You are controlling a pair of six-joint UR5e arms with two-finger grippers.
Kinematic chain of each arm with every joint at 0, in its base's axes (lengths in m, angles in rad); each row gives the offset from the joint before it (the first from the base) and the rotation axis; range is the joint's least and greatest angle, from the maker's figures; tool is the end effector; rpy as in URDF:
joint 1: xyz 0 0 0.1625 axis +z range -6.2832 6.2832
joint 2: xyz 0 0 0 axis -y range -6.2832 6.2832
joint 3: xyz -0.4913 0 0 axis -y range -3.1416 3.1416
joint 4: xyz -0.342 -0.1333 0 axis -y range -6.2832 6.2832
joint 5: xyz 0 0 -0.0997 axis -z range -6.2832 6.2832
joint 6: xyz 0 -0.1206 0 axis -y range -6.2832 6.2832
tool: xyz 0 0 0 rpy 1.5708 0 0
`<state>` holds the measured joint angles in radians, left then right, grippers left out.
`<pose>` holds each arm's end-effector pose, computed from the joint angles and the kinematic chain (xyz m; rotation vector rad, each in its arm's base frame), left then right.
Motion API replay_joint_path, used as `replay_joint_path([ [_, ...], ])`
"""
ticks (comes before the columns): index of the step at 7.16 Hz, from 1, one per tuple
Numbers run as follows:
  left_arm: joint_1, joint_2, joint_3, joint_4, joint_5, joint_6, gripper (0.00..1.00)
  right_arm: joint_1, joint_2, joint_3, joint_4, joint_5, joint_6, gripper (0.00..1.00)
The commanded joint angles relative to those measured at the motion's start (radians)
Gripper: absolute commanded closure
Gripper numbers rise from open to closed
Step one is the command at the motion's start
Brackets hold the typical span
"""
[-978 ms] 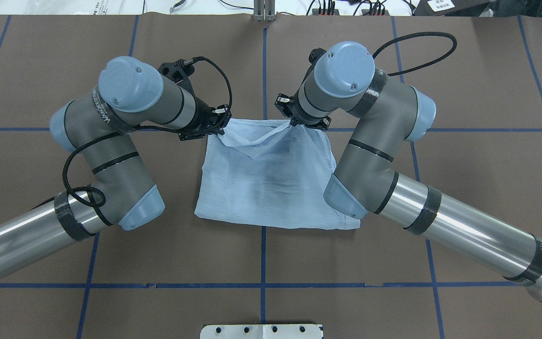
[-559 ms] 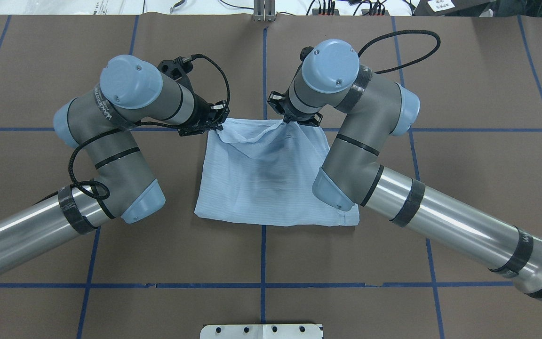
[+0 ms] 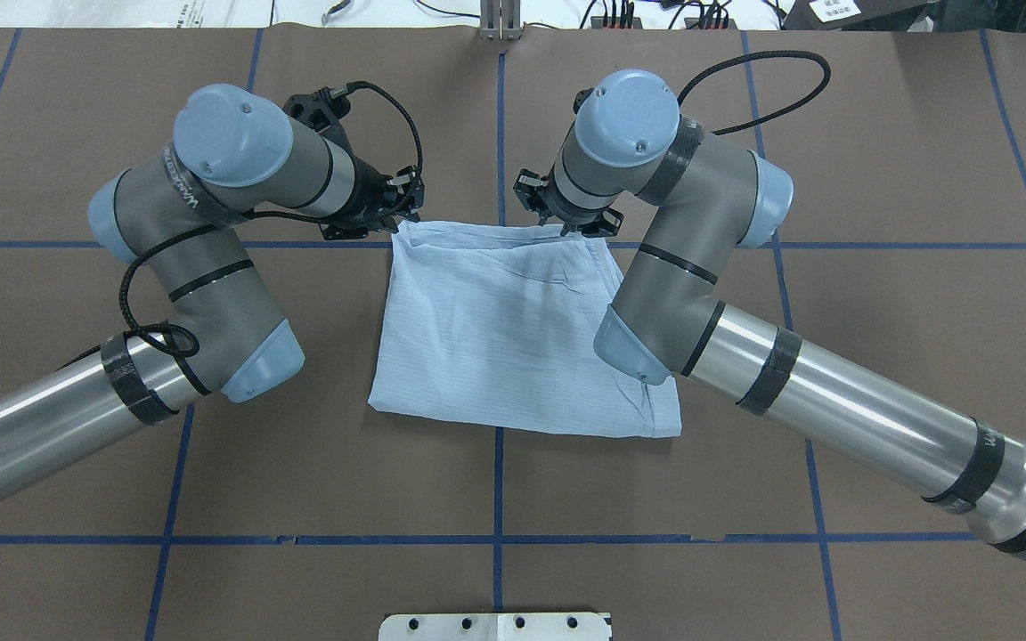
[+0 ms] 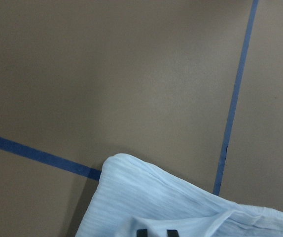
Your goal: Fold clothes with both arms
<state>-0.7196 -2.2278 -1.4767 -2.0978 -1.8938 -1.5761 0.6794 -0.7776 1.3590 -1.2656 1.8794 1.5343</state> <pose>0.4915 -0.5571 0.3335 0.1066 1.1236 -0.4715 -0.5523 -0.5703 0.3147 0.0386 -0.9327 0.4594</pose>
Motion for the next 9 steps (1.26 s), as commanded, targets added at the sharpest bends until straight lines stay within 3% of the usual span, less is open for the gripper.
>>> replay_joint_path([
  [1,-0.037,-0.001,0.03,-0.002,-0.001,0.002,0.05,0.023,0.0,-0.003,0.0,0.058,-0.022,0.0],
  [4,-0.078,0.026,0.013,0.015,-0.056,0.107,0.01,0.128,-0.037,0.014,-0.027,0.124,-0.191,0.0],
  [7,-0.243,0.251,-0.156,0.016,-0.137,0.453,0.01,0.311,-0.116,0.074,-0.254,0.124,-0.706,0.0],
  [9,-0.37,0.409,-0.255,0.089,-0.14,0.719,0.01,0.446,-0.234,0.109,-0.271,0.18,-1.002,0.0],
])
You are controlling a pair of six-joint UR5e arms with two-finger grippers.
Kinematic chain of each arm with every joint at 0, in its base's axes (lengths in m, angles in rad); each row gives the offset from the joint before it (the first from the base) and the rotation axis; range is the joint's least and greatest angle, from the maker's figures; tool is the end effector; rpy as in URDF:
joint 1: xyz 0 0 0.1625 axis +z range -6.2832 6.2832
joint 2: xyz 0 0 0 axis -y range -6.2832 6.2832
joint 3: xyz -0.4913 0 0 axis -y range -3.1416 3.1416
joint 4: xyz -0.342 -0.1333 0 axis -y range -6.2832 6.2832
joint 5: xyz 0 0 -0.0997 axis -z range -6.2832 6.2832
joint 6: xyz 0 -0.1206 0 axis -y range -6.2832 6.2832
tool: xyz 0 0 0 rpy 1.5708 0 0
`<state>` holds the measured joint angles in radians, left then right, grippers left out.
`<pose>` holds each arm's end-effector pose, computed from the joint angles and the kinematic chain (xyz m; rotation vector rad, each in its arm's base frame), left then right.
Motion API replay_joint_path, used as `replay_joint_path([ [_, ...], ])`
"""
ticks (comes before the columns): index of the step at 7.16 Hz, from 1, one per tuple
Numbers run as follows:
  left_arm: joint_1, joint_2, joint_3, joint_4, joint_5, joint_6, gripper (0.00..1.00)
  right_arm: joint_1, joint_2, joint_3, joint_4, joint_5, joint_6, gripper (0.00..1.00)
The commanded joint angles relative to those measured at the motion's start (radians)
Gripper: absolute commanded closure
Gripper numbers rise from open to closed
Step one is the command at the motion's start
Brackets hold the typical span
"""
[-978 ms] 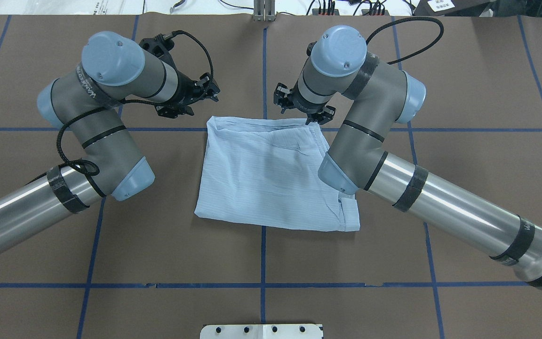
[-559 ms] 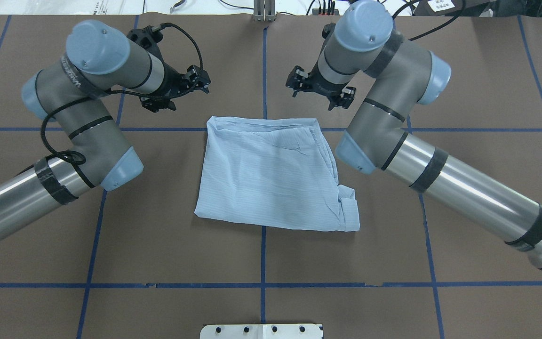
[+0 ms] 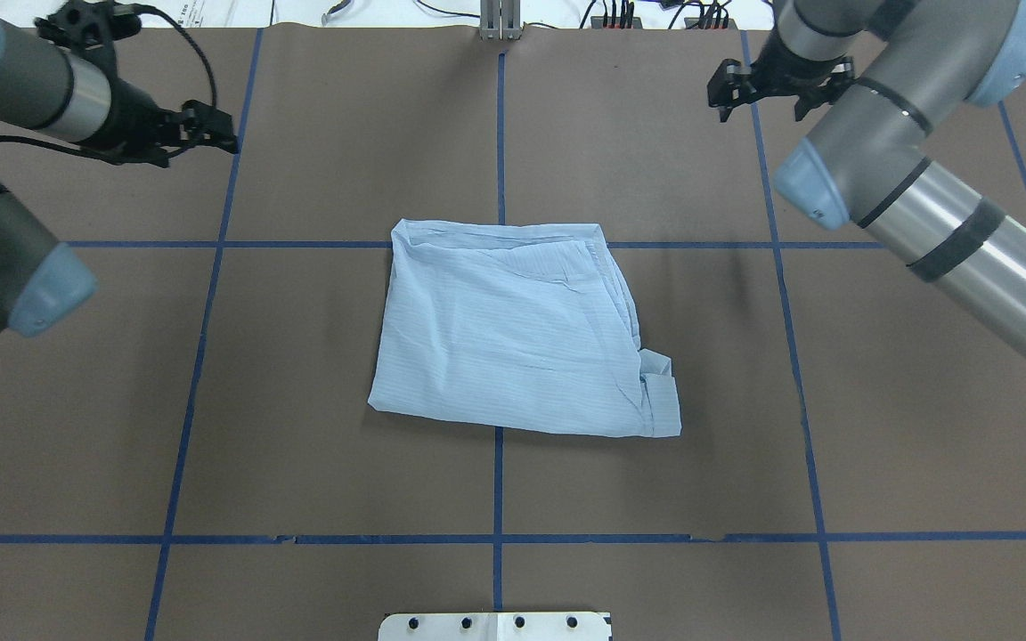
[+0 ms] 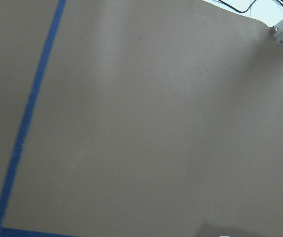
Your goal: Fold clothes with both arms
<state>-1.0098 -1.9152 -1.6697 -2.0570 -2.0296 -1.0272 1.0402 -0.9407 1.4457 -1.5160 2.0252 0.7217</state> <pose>0.2628 -0.5684 0.4630 0.3366 0.9489 -0.2131 -0.3005 -0.6710 0.4329 0.1863 -0.6804 0.0559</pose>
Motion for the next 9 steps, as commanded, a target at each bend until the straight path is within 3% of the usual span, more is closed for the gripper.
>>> replay_joint_path([
  [1,-0.148,0.14,-0.077,0.108,-0.004,0.297,0.01,0.14,-0.149,0.041,-0.021,0.085,-0.314,0.0],
  [3,-0.275,0.194,-0.065,0.193,-0.03,0.51,0.01,0.243,-0.28,0.067,-0.02,0.194,-0.507,0.0],
  [5,-0.428,0.297,-0.055,0.196,-0.106,0.885,0.01,0.378,-0.407,0.073,-0.02,0.274,-0.793,0.0],
  [6,-0.497,0.332,-0.013,0.184,-0.132,0.964,0.01,0.453,-0.467,0.091,-0.021,0.312,-0.851,0.0],
  [7,-0.518,0.34,0.007,0.179,-0.193,0.964,0.01,0.454,-0.515,0.129,-0.007,0.346,-0.844,0.0],
  [8,-0.527,0.352,0.014,0.151,-0.236,0.966,0.01,0.436,-0.511,0.11,-0.006,0.319,-0.84,0.0],
  [9,-0.536,0.354,0.025,0.044,-0.235,0.964,0.01,0.435,-0.51,0.107,-0.006,0.32,-0.846,0.0],
])
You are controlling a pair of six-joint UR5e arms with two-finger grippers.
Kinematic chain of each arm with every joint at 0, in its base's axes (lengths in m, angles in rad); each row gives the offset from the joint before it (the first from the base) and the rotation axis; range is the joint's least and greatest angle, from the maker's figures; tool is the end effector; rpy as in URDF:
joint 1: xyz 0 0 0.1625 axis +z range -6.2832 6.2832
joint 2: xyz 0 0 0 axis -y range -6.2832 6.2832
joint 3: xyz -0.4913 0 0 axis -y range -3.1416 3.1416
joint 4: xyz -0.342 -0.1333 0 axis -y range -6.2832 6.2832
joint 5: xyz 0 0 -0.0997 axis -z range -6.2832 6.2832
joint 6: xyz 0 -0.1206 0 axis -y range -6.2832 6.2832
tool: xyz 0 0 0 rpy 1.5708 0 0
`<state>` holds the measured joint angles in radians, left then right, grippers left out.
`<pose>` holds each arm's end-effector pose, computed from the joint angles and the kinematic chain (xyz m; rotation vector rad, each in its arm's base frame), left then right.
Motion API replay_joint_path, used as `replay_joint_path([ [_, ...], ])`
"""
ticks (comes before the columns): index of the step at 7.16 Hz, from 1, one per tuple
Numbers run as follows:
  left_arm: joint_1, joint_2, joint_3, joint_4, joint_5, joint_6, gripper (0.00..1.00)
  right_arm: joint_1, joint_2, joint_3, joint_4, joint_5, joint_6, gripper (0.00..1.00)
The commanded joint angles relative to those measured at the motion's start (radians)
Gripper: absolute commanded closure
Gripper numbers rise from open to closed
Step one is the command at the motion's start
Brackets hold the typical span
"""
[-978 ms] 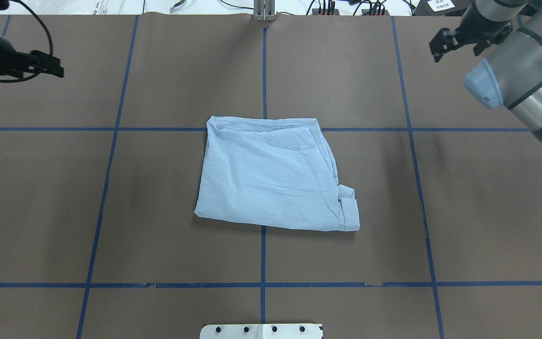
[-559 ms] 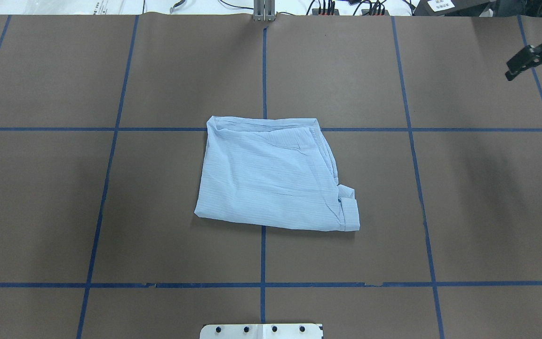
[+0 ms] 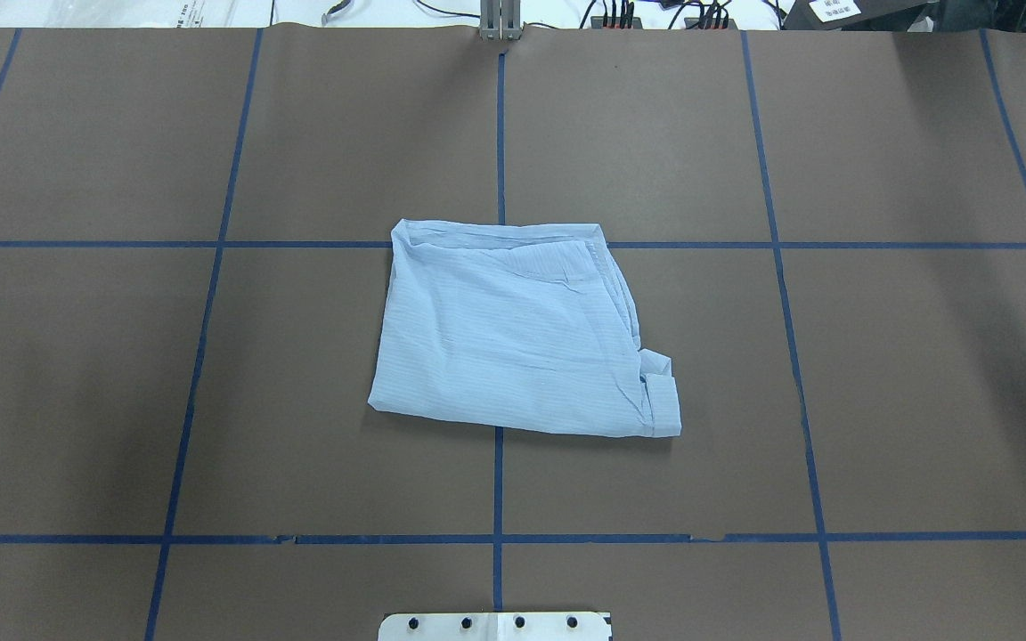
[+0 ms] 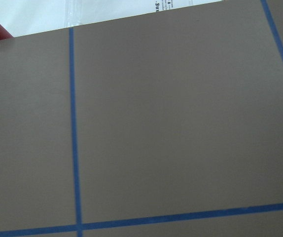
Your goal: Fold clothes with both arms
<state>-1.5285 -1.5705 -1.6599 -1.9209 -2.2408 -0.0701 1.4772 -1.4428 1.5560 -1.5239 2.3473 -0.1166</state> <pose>-0.0384 -0.4730 0.6667 0.3845 0.6815 0.1206 0.0005 -0.5170 0.6802 0.1613 -0.7752 -0.2613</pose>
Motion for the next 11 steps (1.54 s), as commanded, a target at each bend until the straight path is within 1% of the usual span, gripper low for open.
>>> replay_joint_path([
  [1,-0.021,0.041,0.031,-0.134,-0.02,0.009,0.01,0.003,-0.028,-0.001,0.001,0.003,-0.008,0.0],
  [2,-0.021,0.075,0.06,-0.136,-0.02,0.009,0.01,0.005,-0.046,-0.004,0.001,-0.002,-0.012,0.0],
  [3,-0.022,0.079,0.077,-0.121,-0.017,0.01,0.01,0.005,-0.047,0.01,-0.008,0.004,0.004,0.0],
  [4,-0.022,0.079,0.097,-0.078,-0.013,0.01,0.01,0.008,-0.05,0.004,-0.015,0.001,0.03,0.0],
  [5,-0.022,0.069,0.08,0.039,-0.01,0.012,0.01,0.014,-0.048,0.012,-0.04,0.001,0.119,0.0],
  [6,-0.021,0.066,0.043,0.146,-0.01,0.016,0.01,0.027,-0.048,0.015,-0.05,0.0,0.158,0.0],
  [7,-0.021,0.06,-0.018,0.269,-0.011,0.016,0.01,0.056,-0.045,0.022,-0.091,0.006,0.158,0.0],
  [8,-0.022,0.064,-0.084,0.367,-0.011,0.019,0.01,0.06,-0.045,0.063,-0.155,0.007,0.158,0.0],
  [9,-0.022,0.072,-0.095,0.405,-0.014,0.106,0.01,0.06,-0.053,0.091,-0.189,0.009,0.158,0.0],
  [10,-0.022,0.06,-0.066,0.407,-0.02,0.183,0.01,0.061,-0.071,0.087,-0.187,0.013,0.158,0.0],
  [11,-0.022,0.058,-0.055,0.402,-0.023,0.19,0.01,0.067,-0.099,0.085,-0.183,0.02,0.155,0.0],
])
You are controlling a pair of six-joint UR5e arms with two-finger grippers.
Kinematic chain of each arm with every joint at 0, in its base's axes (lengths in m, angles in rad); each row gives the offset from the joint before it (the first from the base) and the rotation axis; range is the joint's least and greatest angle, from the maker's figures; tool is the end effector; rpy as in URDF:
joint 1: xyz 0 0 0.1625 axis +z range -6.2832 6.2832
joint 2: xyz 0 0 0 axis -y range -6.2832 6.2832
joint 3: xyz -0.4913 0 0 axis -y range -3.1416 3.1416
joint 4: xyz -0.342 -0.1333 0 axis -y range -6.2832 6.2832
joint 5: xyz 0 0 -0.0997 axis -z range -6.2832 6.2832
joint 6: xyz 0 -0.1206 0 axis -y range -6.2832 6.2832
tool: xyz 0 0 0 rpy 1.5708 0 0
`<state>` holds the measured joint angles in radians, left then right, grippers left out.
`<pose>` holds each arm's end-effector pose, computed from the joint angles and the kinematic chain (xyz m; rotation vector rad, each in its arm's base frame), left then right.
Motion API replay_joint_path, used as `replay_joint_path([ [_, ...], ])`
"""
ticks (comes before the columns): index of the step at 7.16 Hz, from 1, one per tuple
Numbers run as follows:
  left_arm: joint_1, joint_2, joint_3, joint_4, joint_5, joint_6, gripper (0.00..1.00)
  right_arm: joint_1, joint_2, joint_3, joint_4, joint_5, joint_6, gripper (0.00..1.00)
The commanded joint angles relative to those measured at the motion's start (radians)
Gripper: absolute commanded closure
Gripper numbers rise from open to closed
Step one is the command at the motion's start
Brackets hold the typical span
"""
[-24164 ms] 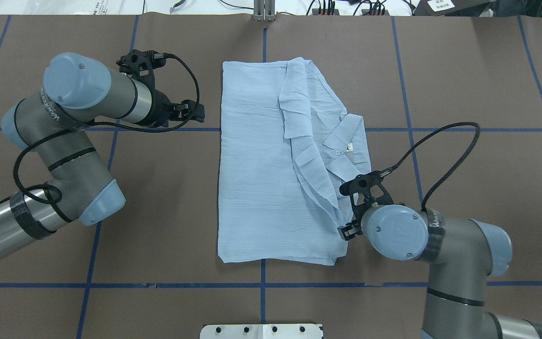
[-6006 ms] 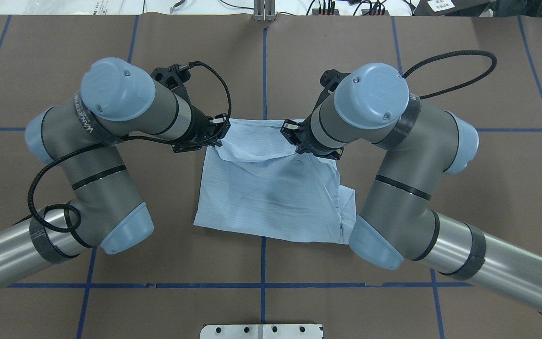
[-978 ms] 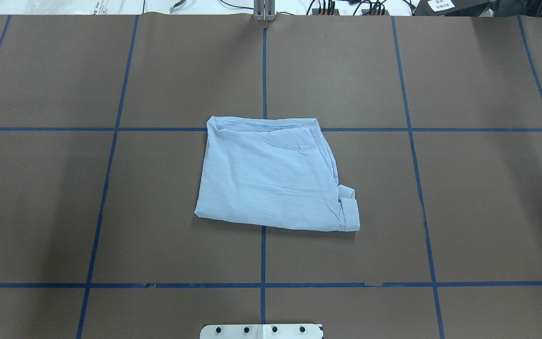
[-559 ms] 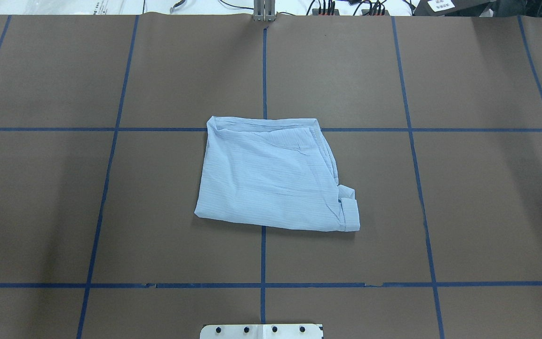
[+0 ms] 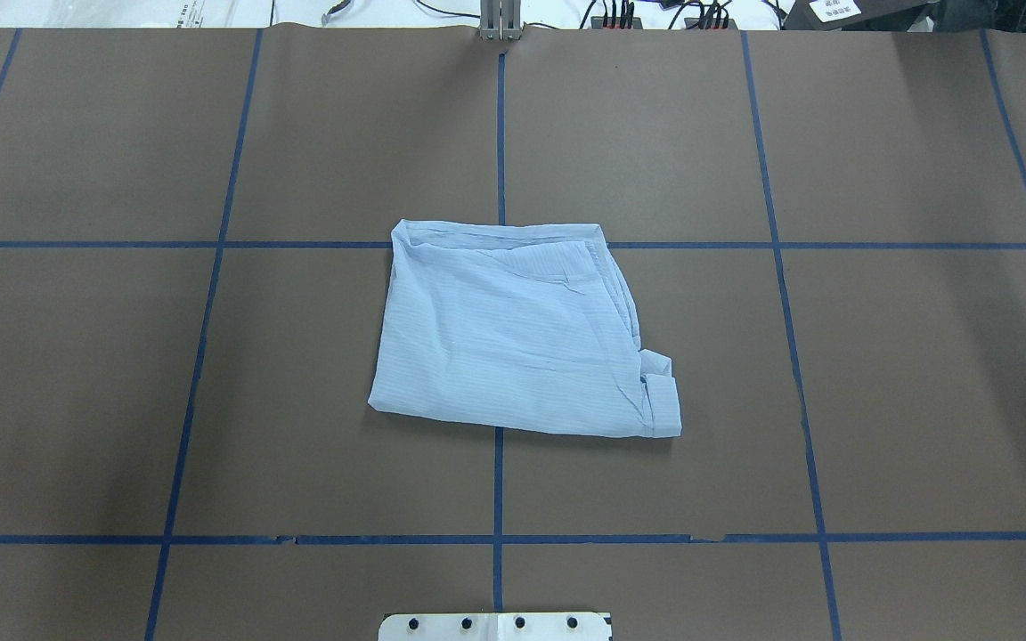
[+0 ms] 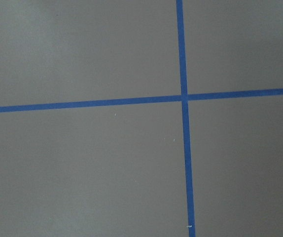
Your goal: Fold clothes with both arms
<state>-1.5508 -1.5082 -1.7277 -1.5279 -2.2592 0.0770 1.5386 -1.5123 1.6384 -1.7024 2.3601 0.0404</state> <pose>-0.0484 -0.4152 0.7085 0.0690 0.6869 0.1108 0.0326 -0.4685 0.6954 -0.0339 -0.7886 0.0099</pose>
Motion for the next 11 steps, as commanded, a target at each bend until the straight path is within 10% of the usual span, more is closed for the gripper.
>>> replay_joint_path([
  [1,0.0,-0.004,0.011,0.009,-0.005,0.043,0.01,0.024,-0.06,0.003,-0.005,0.034,-0.004,0.0],
  [11,0.0,-0.004,-0.003,0.008,-0.057,0.044,0.01,0.048,-0.148,0.018,0.129,0.051,0.001,0.0],
])
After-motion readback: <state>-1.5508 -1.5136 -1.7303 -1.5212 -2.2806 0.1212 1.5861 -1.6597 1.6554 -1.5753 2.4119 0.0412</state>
